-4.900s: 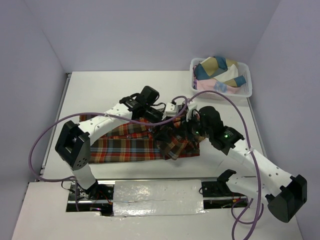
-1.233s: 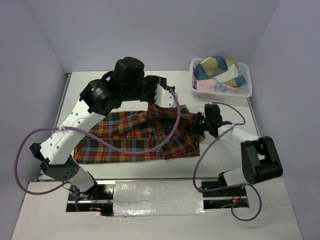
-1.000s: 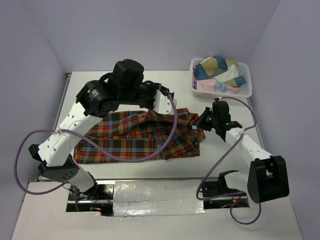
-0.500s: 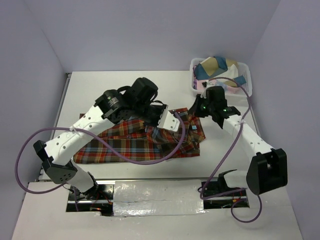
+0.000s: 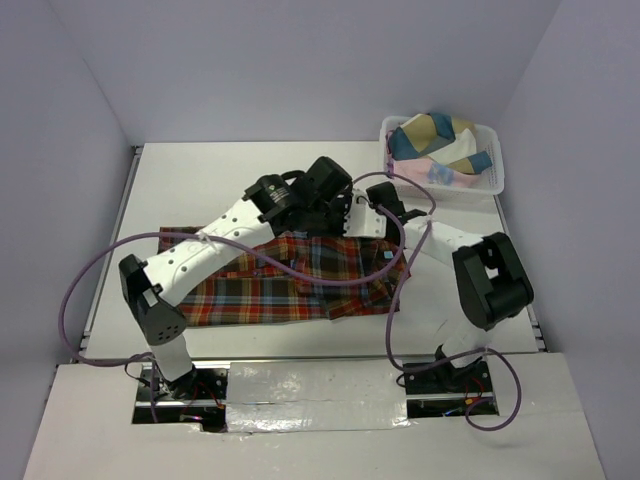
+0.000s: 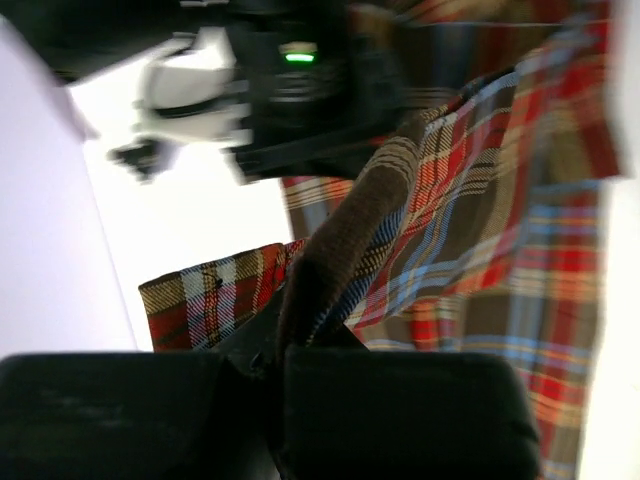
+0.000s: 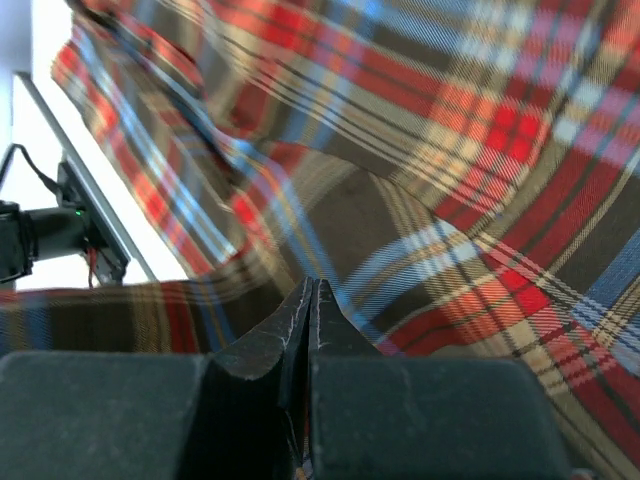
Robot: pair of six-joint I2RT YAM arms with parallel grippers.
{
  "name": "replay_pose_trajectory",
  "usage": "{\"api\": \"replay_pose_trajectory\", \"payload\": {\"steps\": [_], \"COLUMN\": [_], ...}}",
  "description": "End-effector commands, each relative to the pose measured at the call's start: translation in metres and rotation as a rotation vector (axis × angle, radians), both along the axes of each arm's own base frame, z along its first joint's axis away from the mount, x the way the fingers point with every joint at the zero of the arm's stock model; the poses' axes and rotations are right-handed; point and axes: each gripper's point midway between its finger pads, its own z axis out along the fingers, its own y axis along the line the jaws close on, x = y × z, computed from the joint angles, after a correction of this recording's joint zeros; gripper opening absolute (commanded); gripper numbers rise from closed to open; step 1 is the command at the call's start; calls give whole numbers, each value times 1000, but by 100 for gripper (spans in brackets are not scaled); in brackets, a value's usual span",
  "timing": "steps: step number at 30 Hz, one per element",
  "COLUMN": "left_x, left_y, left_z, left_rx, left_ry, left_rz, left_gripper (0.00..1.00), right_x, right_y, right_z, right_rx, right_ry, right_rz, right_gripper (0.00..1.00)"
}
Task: Fold and stack the long sleeve shirts
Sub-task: Fold the shirt
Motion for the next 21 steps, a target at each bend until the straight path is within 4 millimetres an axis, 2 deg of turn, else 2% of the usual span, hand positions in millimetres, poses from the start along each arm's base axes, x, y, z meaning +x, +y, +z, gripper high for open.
{"api": "replay_pose_trajectory", "payload": {"steps": [1, 3, 5, 6, 9, 10, 12, 14, 15, 21], "left_x": [43, 56, 68, 76, 91, 93, 102, 109, 111, 117], "left_y": [-6, -1, 0, 5, 4, 3, -3, -5, -5, -8], "left_z": [7, 1, -8, -10, -21, -23, -33, -38, -49, -83], "left_rx": [-30, -10, -5, 3, 7, 6, -2, -4, 17, 30], "left_ry": [-141, -169, -188, -206, -250, -257, -268, -288, -286, -275], "left_rz": [158, 205, 237, 266, 307, 312, 327, 352, 358, 388], "left_gripper": [0, 0, 1, 1, 4, 5, 6, 6, 6, 9], "right_x": [2, 14, 23, 26, 41, 48, 55, 58, 59, 53], "right_y": [2, -12, -23, -38, -59, -73, -83, -96, -102, -125], "right_z": [-12, -27, -28, -32, -23, -22, -12, -9, -6, -2], "right_rx": [21, -11, 20, 42, 97, 88, 80, 37, 6, -103], "right_ry": [42, 83, 110, 136, 134, 129, 96, 94, 84, 80], "right_rz": [3, -74, -158, -211, -324, -378, -413, -458, -478, -577], "right_gripper": [1, 0, 0, 0, 1, 1, 2, 2, 2, 2]}}
